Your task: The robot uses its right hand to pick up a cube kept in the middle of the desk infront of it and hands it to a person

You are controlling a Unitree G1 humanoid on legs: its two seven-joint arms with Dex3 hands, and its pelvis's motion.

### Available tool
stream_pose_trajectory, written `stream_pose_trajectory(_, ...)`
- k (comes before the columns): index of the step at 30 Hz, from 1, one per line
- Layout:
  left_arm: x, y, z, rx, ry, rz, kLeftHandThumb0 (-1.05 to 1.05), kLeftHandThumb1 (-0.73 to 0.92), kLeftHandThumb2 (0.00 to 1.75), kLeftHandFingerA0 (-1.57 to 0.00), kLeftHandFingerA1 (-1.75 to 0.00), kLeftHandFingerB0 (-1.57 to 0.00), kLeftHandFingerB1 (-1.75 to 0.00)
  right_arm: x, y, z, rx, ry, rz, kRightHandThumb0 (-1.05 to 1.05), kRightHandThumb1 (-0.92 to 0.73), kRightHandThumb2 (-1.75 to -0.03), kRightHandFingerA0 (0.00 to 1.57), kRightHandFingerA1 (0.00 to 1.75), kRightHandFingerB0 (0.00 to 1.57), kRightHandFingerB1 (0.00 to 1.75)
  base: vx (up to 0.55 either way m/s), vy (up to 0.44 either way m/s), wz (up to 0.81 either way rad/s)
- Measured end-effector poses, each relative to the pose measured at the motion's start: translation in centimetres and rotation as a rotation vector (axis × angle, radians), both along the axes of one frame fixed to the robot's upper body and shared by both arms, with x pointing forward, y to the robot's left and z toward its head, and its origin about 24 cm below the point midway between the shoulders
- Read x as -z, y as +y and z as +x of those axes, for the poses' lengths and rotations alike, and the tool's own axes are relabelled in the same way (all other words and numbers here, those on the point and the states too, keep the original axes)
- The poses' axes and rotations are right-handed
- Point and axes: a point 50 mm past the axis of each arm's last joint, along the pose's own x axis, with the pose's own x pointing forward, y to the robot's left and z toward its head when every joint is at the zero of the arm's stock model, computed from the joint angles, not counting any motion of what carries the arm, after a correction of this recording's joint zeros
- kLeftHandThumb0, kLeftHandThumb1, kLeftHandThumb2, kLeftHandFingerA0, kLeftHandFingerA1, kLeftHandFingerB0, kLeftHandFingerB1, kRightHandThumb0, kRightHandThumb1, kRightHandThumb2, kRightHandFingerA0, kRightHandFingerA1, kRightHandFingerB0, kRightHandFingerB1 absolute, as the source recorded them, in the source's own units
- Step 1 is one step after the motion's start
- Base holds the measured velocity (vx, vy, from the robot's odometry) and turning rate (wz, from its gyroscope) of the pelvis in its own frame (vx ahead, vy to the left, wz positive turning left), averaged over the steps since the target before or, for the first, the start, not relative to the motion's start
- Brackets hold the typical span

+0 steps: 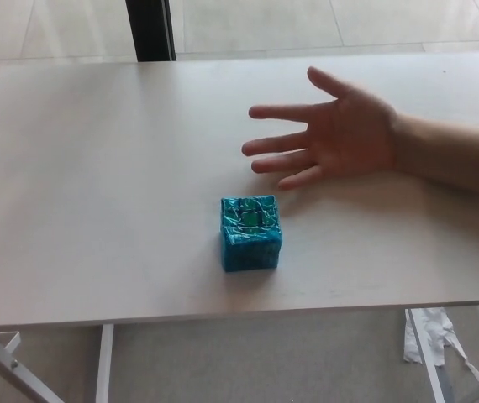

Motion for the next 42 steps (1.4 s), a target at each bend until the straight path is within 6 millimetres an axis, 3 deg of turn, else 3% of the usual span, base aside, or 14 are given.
stream_pose_trajectory(14, -0.8, 0.2, 2.4, 0.009, -0.108, 0.002, -0.73, 0.7, 0.61, -0.62, -0.51, -0.44, -0.38, 5.7, 11.4, 5.2, -0.297, 0.237, -0.155, -0.76, -0.48, -0.86, 0.15, 0.55, 0.1, 0.45, 0.0, 0.0, 0.0)
stream_pose_trajectory(15, -0.9, 0.2, 2.5, 0.01, -0.116, 0.001, -0.74, 0.55, 0.98, -0.53, -0.61, -0.36, -0.52, 6.0, 11.9, 5.3, -0.309, 0.248, -0.17, -0.76, -0.62, -0.59, 0.19, 0.5, 0.15, 0.34, 0.0, 0.0, 0.0)
stream_pose_trajectory(16, -1.0, 0.2, 2.6, 0.008, -0.129, 0.0, -0.74, 0.55, 0.98, -0.53, -0.61, -0.36, -0.52, 6.5, 12.7, 5.4, -0.329, 0.265, -0.2, -0.76, -0.62, -0.59, 0.19, 0.5, 0.15, 0.34, 0.0, 0.0, 0.0)
stream_pose_trajectory(17, -1.0, 0.2, 2.7, 0.006, -0.139, -0.002, -0.74, 0.71, 0.62, -0.6, -0.51, -0.44, -0.39, 6.9, 13.4, 5.5, -0.343, 0.279, -0.224, -0.78, -0.48, -0.88, 0.16, 0.56, 0.07, 0.44, 0.0, 0.0, 0.0)
stream_pose_trajectory(19, -1.1, 0.3, 2.8, 0.004, -0.151, -0.005, -0.75, 0.7, 0.61, -0.61, -0.52, -0.44, -0.39, 7.5, 14.3, 5.6, -0.362, 0.301, -0.266, -0.77, -0.62, -0.59, 0.2, 0.53, 0.16, 0.36, 0.0, 0.0, 0.0)
stream_pose_trajectory(26, -1.2, 0.2, 3.0, -0.006, -0.199, -0.021, -0.8, 0.69, 0.61, -0.61, -0.5, -0.44, -0.38, 8.9, 18.0, 5.9, -0.435, 0.335, -0.445, -0.76, -0.48, -0.87, 0.15, 0.58, 0.12, 0.47, 0.0, 0.0, 0.0)
stream_pose_trajectory(27, -1.1, 0.2, 3.0, -0.005, -0.202, -0.022, -0.8, 0.69, 0.61, -0.61, -0.52, -0.45, -0.38, 9.0, 18.4, 5.9, -0.441, 0.332, -0.463, -0.75, -0.62, -0.59, 0.18, 0.57, 0.19, 0.37, 0.0, 0.0, 0.0)
stream_pose_trajectory(28, -1.1, 0.1, 3.0, -0.004, -0.205, -0.025, -0.78, 0.53, 0.97, -0.53, -0.62, -0.39, -0.52, 9.0, 18.9, 6.0, -0.45, 0.329, -0.491, -0.74, -0.61, -0.6, 0.18, 0.56, 0.2, 0.38, 0.0, 0.0, 0.0)
stream_pose_trajectory(29, -1.1, 0.1, 3.0, -0.002, -0.207, -0.028, -0.79, 0.69, 0.62, -0.59, -0.52, -0.44, -0.38, 9.0, 19.3, 6.0, -0.458, 0.325, -0.515, -0.72, -0.61, -0.59, 0.19, 0.53, 0.22, 0.36, 0.0, 0.0, 0.0)
stream_pose_trajectory(33, -1.0, 0.0, 3.0, 0.001, -0.212, -0.037, -0.79, 0.69, 0.62, -0.6, -0.52, -0.45, -0.38, 9.3, 20.8, 6.1, -0.481, 0.322, -0.609, -0.71, -0.59, -0.58, 0.18, 0.52, 0.25, 0.35, 0.0, 0.0, 0.0)
stream_pose_trajectory(34, -1.0, -0.1, 3.0, 0.004, -0.214, -0.039, -0.83, 0.56, 0.99, -0.54, -0.62, -0.38, -0.5, 9.6, 21.4, 6.1, -0.492, 0.325, -0.644, -0.71, -0.59, -0.58, 0.19, 0.5, 0.25, 0.35, 0.0, 0.0, 0.0)
stream_pose_trajectory(35, -1.0, -0.1, 3.0, 0.006, -0.216, -0.04, -0.83, 0.56, 0.99, -0.54, -0.62, -0.38, -0.5, 9.8, 21.7, 6.1, -0.497, 0.327, -0.666, -0.71, -0.59, -0.58, 0.19, 0.5, 0.25, 0.35, 0.0, 0.0, 0.0)
stream_pose_trajectory(36, -1.0, -0.1, 3.1, 0.01, -0.218, -0.039, -0.81, 0.7, 0.61, -0.59, -0.52, -0.47, -0.39, 10.0, 22.0, 6.0, -0.501, 0.329, -0.692, -0.71, -0.59, -0.58, 0.19, 0.53, 0.25, 0.36, 0.0, 0.0, 0.0)
stream_pose_trajectory(42, -1.0, -0.1, 3.1, 0.021, -0.223, -0.042, -0.79, 0.7, 0.62, -0.64, -0.52, -0.47, -0.39, 11.9, 23.0, 5.7, -0.521, 0.365, -0.82, -0.79, -0.67, -0.6, 0.11, 0.52, 0.16, 0.37, 0.0, 0.0, 0.0)
